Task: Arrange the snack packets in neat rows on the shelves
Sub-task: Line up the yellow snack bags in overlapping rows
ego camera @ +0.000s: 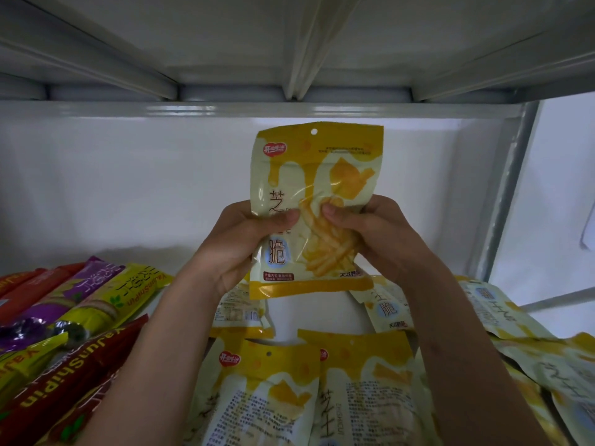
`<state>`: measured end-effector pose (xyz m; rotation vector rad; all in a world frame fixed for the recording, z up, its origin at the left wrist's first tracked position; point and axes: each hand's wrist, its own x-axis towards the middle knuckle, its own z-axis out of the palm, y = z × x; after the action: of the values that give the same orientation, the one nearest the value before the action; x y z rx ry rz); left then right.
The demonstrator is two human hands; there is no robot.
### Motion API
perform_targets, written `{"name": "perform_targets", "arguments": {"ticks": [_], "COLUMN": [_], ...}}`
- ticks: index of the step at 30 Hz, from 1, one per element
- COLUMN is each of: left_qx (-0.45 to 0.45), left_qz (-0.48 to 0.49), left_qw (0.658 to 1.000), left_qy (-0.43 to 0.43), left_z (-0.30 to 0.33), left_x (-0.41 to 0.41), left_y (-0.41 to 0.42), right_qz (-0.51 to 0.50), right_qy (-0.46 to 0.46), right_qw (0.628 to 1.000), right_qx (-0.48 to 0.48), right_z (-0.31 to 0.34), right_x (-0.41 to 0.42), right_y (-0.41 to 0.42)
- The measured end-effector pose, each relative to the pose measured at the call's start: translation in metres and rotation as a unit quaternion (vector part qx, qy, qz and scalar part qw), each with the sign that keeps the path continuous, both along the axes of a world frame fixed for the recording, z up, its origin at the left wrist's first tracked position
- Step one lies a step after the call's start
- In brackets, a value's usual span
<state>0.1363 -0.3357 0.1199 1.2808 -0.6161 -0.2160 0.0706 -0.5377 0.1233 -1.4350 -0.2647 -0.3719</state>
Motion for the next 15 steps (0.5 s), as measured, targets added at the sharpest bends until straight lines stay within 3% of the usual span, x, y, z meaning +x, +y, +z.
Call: {"name": "perform_targets", "arguments": {"ticks": [4,10,15], "left_qx": [-0.003,0.032,-0.061], "left_qz": [0.008,-0.025,-0.005], "left_qw": [1.000,0.999,0.998], "left_qy": [0.004,0.004,0.028], "left_z": [-0.0013,0.0010,0.0053], "left_x": [0.0006,-0.0034,-0.0060], "left_y": [0.0011,-0.0001,-0.0030], "right_qz": [0.030,-0.114,-0.083], "right_qy": [-0.011,-0.026,-0.026], "right_qw": [0.999,0.993,0.996], "right_qx": [0.011,0.020,0.008], "right_z": [0.0019,-0.0030,-0.0005], "right_x": [-0.0014,0.0065,0.0029], "right_y": [0.0038,0.0038,-0.0005]}}
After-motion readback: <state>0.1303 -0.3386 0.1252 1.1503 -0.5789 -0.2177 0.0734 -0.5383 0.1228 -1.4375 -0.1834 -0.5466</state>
